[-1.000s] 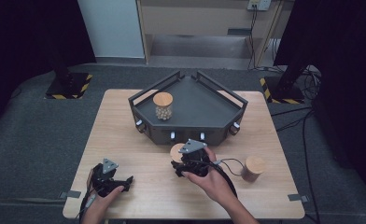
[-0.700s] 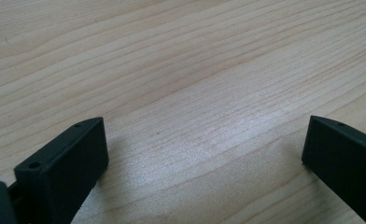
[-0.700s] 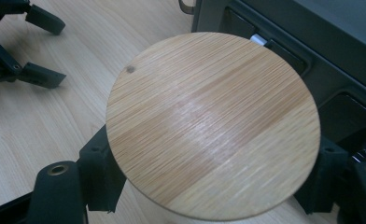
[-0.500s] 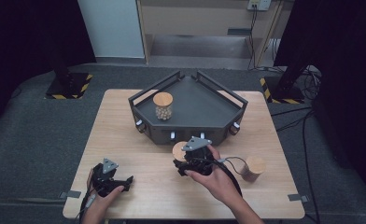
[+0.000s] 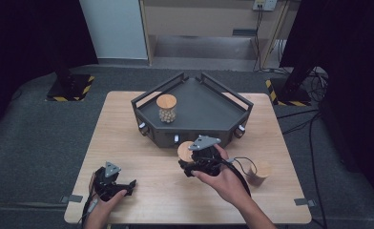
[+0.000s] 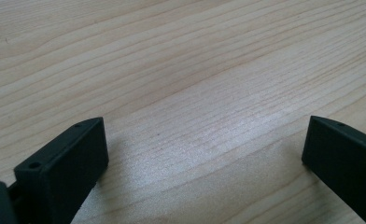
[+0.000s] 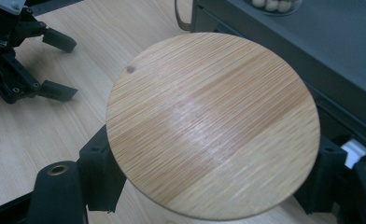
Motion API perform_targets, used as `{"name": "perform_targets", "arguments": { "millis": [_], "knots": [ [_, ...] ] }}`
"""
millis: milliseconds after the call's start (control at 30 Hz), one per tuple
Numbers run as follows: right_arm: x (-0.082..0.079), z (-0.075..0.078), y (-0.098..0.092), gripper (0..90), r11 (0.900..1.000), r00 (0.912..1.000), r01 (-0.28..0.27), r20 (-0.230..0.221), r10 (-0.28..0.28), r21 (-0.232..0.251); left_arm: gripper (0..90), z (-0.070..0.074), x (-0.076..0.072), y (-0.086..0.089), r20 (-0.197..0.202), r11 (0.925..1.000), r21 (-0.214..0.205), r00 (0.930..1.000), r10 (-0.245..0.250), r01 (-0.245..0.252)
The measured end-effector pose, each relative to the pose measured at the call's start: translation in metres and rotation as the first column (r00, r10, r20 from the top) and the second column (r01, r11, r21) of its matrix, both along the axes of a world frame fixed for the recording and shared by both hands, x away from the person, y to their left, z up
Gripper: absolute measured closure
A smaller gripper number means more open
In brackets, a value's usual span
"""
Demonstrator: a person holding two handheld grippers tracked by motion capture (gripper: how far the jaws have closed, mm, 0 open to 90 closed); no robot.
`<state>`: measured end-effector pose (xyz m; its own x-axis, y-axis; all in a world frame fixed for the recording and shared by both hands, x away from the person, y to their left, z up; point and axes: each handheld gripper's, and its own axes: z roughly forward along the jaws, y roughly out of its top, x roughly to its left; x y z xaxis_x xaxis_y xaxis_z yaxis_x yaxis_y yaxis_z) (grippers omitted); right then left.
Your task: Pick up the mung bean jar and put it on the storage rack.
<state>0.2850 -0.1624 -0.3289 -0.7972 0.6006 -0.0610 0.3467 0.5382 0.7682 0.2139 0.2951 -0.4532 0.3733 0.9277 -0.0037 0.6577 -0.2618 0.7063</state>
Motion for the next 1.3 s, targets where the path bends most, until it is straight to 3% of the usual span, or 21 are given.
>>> {"name": "perform_targets", "arguments": {
  "millis": [533, 1300],
  "knots": [
    [0.007, 0.024, -0.011, 25.6, 0.9996, 0.9993, 0.027, 0.025, -0.027, -0.003, 0.0, 0.000, 0.000, -0.001, 0.000, 1.0000, 0.000, 1.0000, 0.007, -0.007],
    [0.023, 0.044, -0.010, 25.6, 0.9989, 0.9983, 0.047, 0.035, -0.047, 0.009, 0.0, 0.000, 0.000, -0.002, -0.001, 1.0000, 0.000, 1.0000, 0.007, -0.007]
  ]
}}
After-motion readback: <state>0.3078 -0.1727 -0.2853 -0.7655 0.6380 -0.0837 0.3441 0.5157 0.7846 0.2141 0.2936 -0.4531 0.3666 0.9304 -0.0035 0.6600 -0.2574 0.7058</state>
